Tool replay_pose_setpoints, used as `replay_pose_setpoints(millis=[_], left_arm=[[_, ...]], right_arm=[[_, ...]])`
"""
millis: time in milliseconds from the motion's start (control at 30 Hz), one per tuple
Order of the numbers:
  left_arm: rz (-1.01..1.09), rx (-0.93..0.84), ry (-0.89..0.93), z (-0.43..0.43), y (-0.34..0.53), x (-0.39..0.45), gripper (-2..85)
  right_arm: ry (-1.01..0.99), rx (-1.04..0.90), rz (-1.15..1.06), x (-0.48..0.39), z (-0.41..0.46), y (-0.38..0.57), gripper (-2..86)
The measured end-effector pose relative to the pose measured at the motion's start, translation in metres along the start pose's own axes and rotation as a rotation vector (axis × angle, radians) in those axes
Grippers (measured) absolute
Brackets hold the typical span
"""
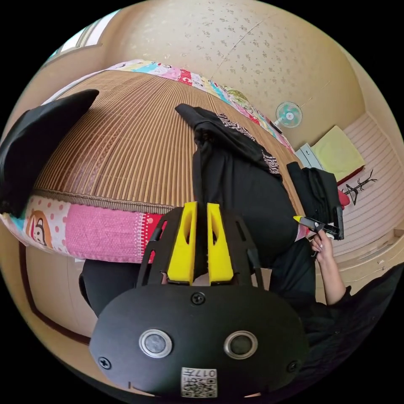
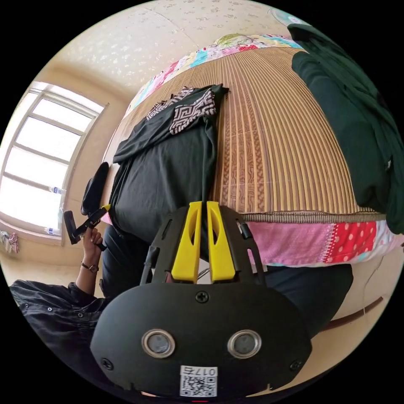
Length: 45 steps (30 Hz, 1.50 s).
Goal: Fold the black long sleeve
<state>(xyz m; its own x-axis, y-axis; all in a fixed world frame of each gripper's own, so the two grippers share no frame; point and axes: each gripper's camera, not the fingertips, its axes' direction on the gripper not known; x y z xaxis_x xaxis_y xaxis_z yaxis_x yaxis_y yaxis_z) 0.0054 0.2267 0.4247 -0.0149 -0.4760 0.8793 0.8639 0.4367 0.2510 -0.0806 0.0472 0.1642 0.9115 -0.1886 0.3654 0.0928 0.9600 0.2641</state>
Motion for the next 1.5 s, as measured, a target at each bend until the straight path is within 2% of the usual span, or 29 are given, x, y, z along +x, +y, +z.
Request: replay_pose_setpoints(millis=[200, 267, 333, 400, 467, 567, 667, 867, 967, 1033, 1067, 1133, 1267, 1367, 1500], left_arm=[[0.13, 0.136, 0.037, -0.044, -0.064, 0.013, -0.7], [0.121, 0.176, 0.041, -0.05, -0.09, 0.005, -0.5], [0.07, 0.143, 0.024, -0.04, -0.122, -0.019, 0.6], [0.017, 0.165, 0.049, -0.04, -0.129, -0.042, 3.4], [-0.048, 0.178, 0.085, -0.048, -0.123, -0.063, 8.3], [-0.052, 0.173, 0.13, -0.062, -0.092, -0.082, 11.8], [-0.047, 0.104, 0.129, -0.062, -0.06, -0.09, 12.3], [-0.095, 0.017, 0.142, -0.059, -0.018, -0.091, 13.5], [-0.116, 0.055, 0.125, -0.072, -0.008, -0.095, 8.1], [-0.133, 0.044, 0.283, -0.082, -0.01, -0.107, 1.9], [-0.143, 0.065, 0.34, -0.088, -0.009, -0.111, 1.6], [-0.16, 0.186, 0.574, -0.122, -0.011, -0.126, 0.6], [-0.057, 0.258, 0.683, -0.186, -0.032, -0.126, -0.1], [0.096, 0.295, 0.751, -0.241, -0.044, -0.112, -0.2], [0.211, 0.314, 0.83, -0.291, -0.027, -0.104, -0.2]], right_arm=[[0.082, 0.041, -0.101, -0.044, -0.025, -0.044, 1.6], [0.1, 0.129, -0.127, -0.056, -0.042, -0.071, 1.8], [0.167, 0.185, -0.116, -0.059, -0.047, -0.093, 2.1], [0.163, 0.175, -0.08, -0.053, -0.049, -0.112, 2.7], [0.021, 0.185, -0.062, -0.042, -0.066, -0.11, 4.2], [0.019, 0.278, -0.059, -0.029, -0.084, -0.071, 4.6], [0.01, 0.209, 0.001, -0.002, -0.069, -0.039, 6.5], [-0.102, 0.197, 0.067, 0.022, -0.038, 0.002, 9.2], [-0.039, 0.18, 0.045, 0.013, -0.025, 0.01, 6.8], [-0.082, 0.131, 0.037, 0.01, -0.022, 0.009, 4.0], [-0.144, 0.122, 0.034, 0.007, -0.026, 0.01, 3.2], [-0.212, 0.185, 0.021, 0.001, -0.048, 0.018, 2.4], [-0.301, 0.311, -0.066, -0.016, -0.121, 0.031, 1.3], [-0.334, 0.371, -0.184, -0.035, -0.174, 0.043, 1.0], [-0.359, 0.391, -0.328, -0.042, -0.218, 0.075, 0.9]])
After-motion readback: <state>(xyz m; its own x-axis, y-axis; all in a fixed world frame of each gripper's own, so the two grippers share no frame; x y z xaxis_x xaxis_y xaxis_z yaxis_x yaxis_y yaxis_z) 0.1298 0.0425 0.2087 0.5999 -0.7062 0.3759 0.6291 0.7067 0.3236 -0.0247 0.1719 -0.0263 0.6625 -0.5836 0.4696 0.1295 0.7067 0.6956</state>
